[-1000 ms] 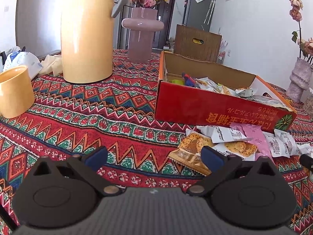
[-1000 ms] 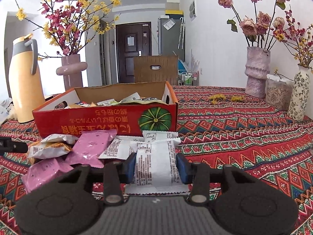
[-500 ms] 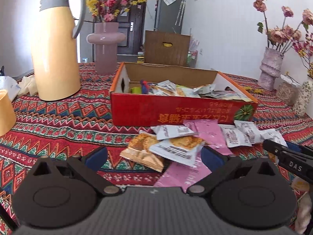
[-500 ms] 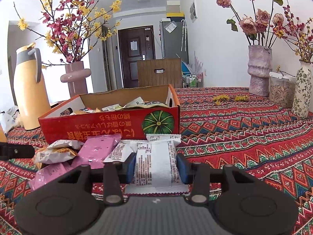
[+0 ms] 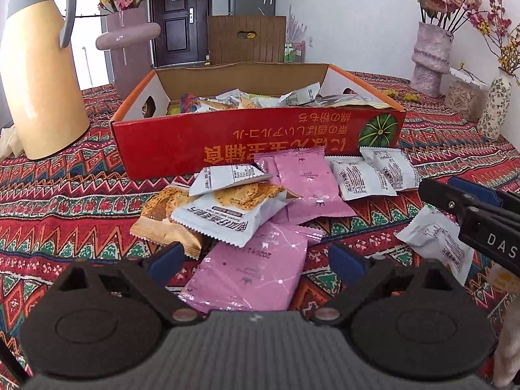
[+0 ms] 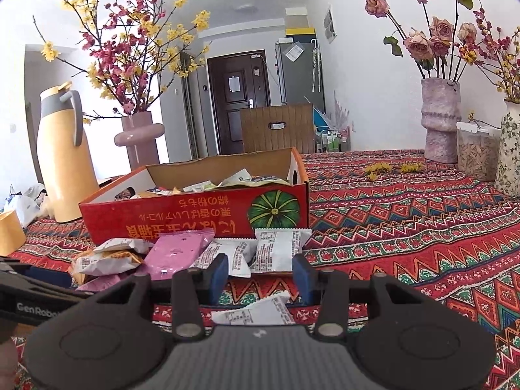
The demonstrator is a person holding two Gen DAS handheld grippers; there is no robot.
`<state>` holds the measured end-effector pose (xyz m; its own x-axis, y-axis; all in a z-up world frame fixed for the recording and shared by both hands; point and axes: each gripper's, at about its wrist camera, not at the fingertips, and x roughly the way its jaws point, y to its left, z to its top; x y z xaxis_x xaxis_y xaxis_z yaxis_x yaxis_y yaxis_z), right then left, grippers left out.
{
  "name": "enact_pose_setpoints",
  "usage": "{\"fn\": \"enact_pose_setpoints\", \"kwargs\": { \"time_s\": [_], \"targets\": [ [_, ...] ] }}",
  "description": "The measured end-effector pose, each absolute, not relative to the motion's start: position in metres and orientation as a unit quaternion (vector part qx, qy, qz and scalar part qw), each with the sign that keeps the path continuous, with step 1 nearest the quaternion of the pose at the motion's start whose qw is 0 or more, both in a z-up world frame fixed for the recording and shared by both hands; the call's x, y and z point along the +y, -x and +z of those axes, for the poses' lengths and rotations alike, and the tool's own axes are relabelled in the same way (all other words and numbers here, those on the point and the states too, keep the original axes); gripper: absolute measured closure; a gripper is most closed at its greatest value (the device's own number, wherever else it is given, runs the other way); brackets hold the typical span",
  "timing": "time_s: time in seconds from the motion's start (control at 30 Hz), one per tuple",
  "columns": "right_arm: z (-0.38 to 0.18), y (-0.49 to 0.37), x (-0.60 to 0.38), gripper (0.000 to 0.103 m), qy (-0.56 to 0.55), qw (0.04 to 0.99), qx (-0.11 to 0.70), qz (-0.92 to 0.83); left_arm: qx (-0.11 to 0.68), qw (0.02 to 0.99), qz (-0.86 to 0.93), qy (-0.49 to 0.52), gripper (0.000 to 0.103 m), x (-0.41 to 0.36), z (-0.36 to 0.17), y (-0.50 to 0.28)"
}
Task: Organize snacks
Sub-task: 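Grasp a pink packet with the left tool while the right tool holds the white packet, then carry the pink and white packets over and into the box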
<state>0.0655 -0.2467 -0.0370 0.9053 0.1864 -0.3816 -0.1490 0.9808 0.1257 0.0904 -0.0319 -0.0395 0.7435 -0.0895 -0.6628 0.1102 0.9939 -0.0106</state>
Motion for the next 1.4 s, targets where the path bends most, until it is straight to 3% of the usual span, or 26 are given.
{"fn": "enact_pose_setpoints", "kwargs": {
  "time_s": [0.2, 0.33, 0.4, 0.47, 0.57, 0.63, 1.4],
  "targets": [
    [-0.038, -0.069, -0.246, 0.059, -0.047, 0.972, 0.213, 0.091, 0.37, 0.928, -0.046, -0.009, 0.03, -0.03, -0.046, -0.1],
    [-0.037, -0.072, -0.248, 0.033, -0.045, 0.965, 0.242, 0.09, 0.369, 0.928, -0.053, -0.011, 0.038, -0.031, -0.044, -0.095],
    [-0.039, -0.073, -0.25, 0.025, -0.04, 0.959, 0.265, 0.095, 0.368, 0.928, -0.056, -0.01, 0.038, -0.031, -0.043, -0.092],
    [-0.043, -0.076, -0.251, 0.025, -0.026, 0.952, 0.29, 0.094, 0.368, 0.928, -0.059, -0.01, 0.038, -0.031, -0.042, -0.089],
    [-0.05, -0.077, -0.247, 0.029, 0.001, 0.942, 0.319, 0.105, 0.364, 0.929, -0.068, -0.011, 0.038, -0.033, -0.039, -0.083],
    [-0.05, -0.072, -0.243, 0.063, 0.026, 0.943, 0.313, 0.111, 0.359, 0.93, -0.074, -0.012, 0.039, -0.034, -0.037, -0.078],
    [0.008, -0.064, -0.238, 0.064, 0.02, 0.971, 0.214, 0.101, 0.265, 0.959, -0.099, -0.006, 0.041, -0.029, 0.019, -0.044]
  ]
}}
